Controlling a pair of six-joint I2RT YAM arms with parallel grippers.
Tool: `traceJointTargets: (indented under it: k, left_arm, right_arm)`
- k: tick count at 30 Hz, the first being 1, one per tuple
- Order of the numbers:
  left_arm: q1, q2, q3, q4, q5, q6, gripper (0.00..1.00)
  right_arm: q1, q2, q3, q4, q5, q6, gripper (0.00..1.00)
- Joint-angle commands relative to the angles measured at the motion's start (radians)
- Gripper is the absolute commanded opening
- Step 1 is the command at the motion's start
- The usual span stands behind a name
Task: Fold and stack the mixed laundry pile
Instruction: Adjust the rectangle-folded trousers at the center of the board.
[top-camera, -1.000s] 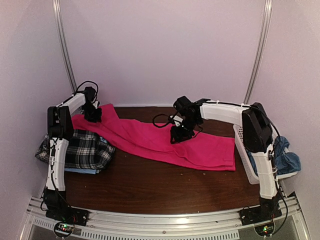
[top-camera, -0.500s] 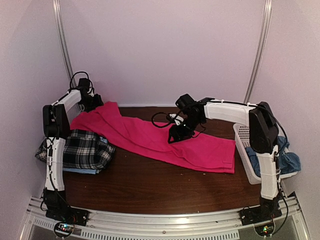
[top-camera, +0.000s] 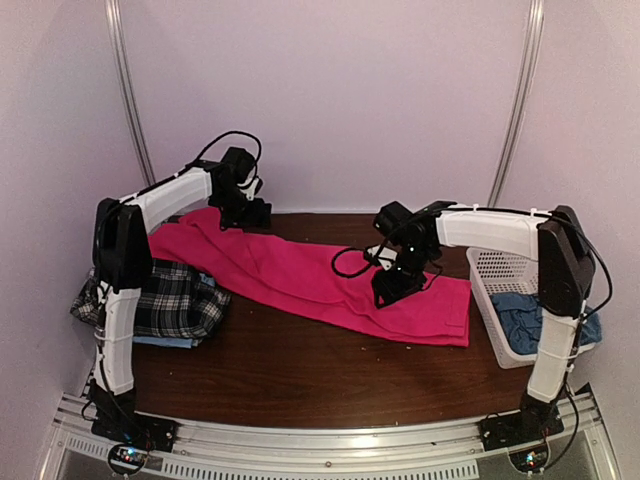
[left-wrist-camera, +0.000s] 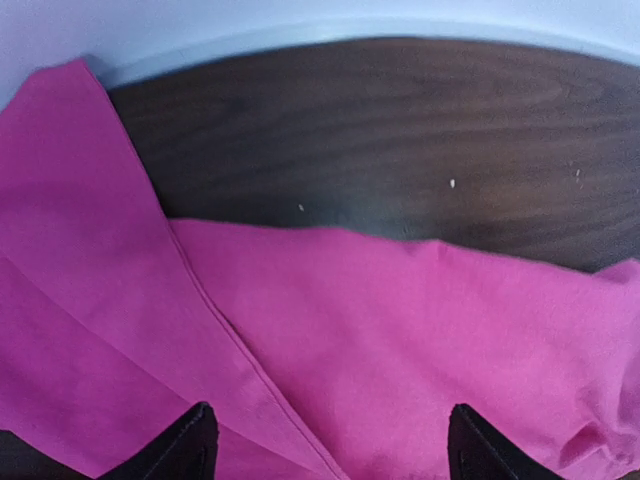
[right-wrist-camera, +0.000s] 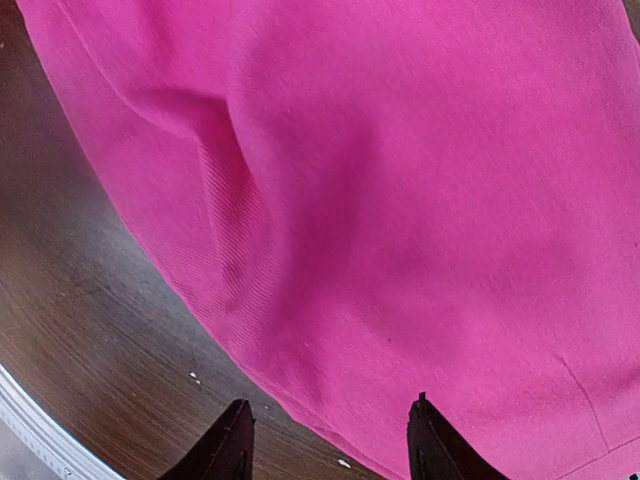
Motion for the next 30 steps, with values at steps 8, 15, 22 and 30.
traceJointTargets:
  k: [8, 15, 22, 30]
  left_arm:
    - [-0.034, 0.104, -0.039, -0.138, -0.134, -0.049, 0.79]
    - [-0.018, 0.175, 0.008, -0.233, -0.189, -0.055, 0.71]
    - [-0.013, 0.099, -0.037, -0.252, -0.248, -0.063, 0.50]
    - [0.020, 0.012, -0.158, -0.186, -0.130, -0.097, 0.18]
  right_arm:
    - [0.004, -0.130, -0.160, -0.132, 0.192, 0.040, 0.54]
    - [0.003, -0.099, -0.181, -0.261, 0.327, 0.066, 0.58]
    - [-0.010, -0.145, -0.249, -0.267, 0.277, 0.166, 0.60]
    - [-0.009, -0.251, -0.303, -0.269, 0.215, 0.167, 0.58]
